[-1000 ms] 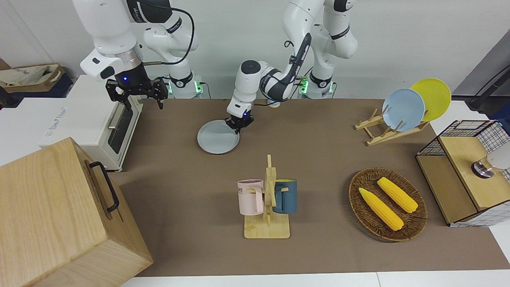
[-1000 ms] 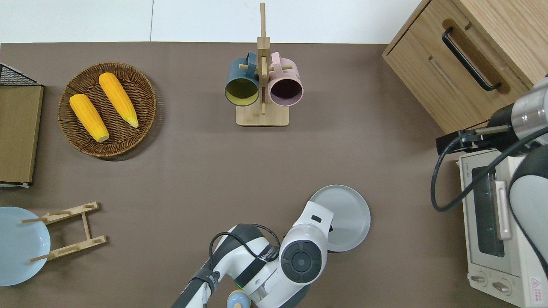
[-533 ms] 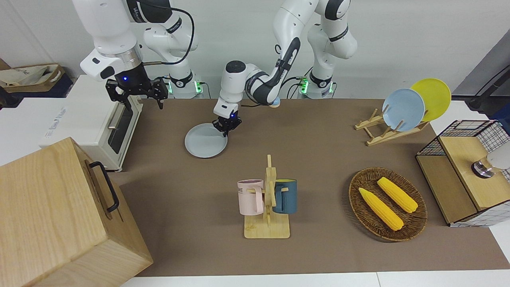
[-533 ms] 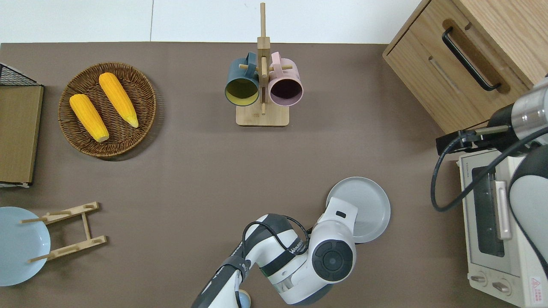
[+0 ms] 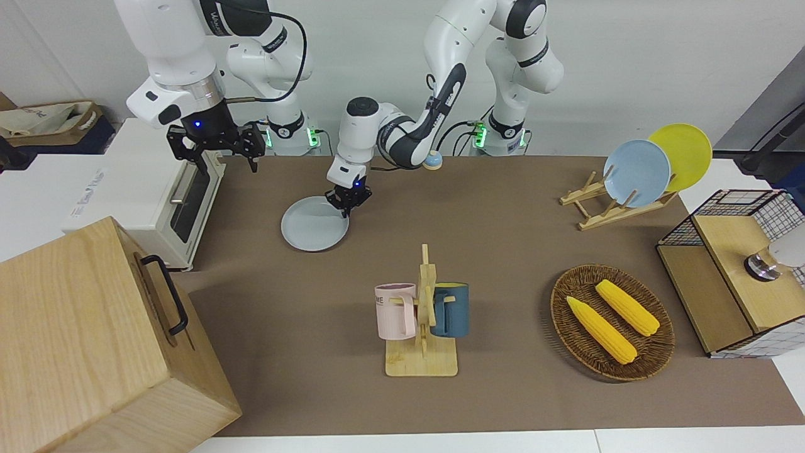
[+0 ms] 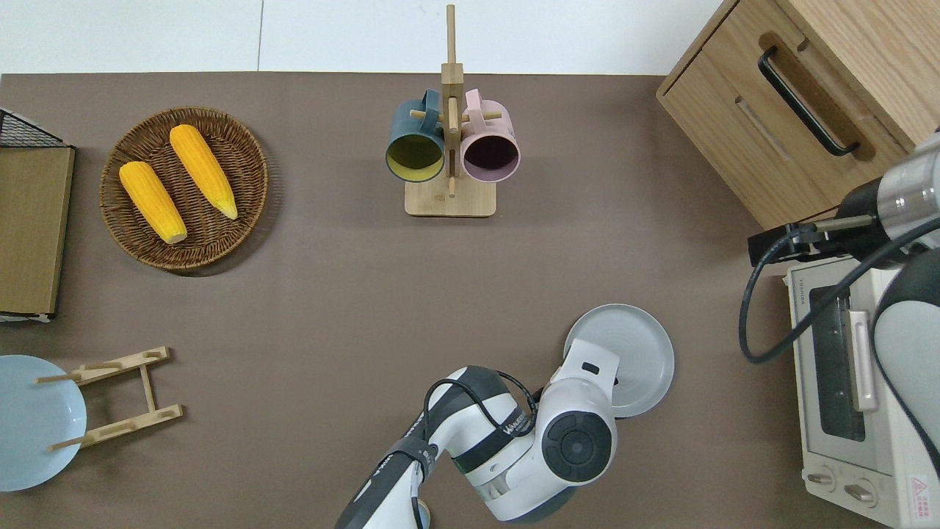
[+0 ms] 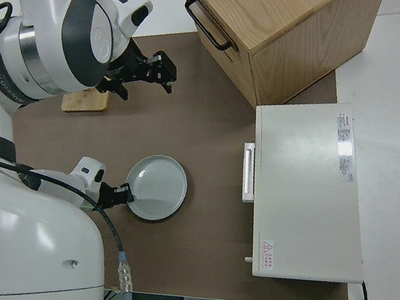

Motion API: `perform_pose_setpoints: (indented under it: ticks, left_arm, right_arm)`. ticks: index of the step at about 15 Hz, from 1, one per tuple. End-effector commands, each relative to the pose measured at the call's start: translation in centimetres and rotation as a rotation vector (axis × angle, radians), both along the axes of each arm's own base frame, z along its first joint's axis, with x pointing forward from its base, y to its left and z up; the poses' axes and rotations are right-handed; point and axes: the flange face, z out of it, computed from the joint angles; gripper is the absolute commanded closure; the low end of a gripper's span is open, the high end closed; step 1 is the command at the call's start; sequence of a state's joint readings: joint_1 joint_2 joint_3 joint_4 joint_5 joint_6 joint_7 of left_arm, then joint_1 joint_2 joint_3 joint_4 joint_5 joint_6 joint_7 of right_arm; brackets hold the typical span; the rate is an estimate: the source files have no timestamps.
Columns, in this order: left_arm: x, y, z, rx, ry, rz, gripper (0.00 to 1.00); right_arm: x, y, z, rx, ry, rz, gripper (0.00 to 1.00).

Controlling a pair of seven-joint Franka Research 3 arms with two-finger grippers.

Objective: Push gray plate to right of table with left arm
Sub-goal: 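Release the gray plate and lift the left gripper away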

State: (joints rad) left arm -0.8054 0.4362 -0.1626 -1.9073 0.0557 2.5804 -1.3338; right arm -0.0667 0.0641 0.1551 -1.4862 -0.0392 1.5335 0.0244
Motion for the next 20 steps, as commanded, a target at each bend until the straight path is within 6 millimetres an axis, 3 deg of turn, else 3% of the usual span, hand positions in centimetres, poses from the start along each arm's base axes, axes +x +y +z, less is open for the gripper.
perform_pose_setpoints:
  ticks: [1, 7, 10, 16, 20]
  left_arm:
    - [0.8, -1.3, 0.9, -0.011, -0.017, 0.011, 0.01]
    - [1.0, -0.9, 1.2, 0.007, -0.009, 0.011, 0.01]
    - [1.5, 0.0, 2.6, 0.037, -0.005, 0.000, 0.01]
    - [2.9, 5.6, 5.2, 0.070, 0.001, -0.069, 0.01]
    - [4.9, 9.9, 7.5, 0.090, 0.058, -0.108, 0.01]
  right_arm:
    - [-0.3, 0.0, 0.3, 0.006, 0.004, -0.004, 0.017]
    - [-0.3, 0.0, 0.3, 0.006, 0.004, -0.004, 0.017]
    - [-0.3, 0.0, 0.3, 0.006, 0.004, -0.004, 0.017]
    - [-0.3, 0.0, 0.3, 0.006, 0.004, -0.006, 0.017]
    - [-0.3, 0.0, 0.3, 0.006, 0.004, -0.006, 0.017]
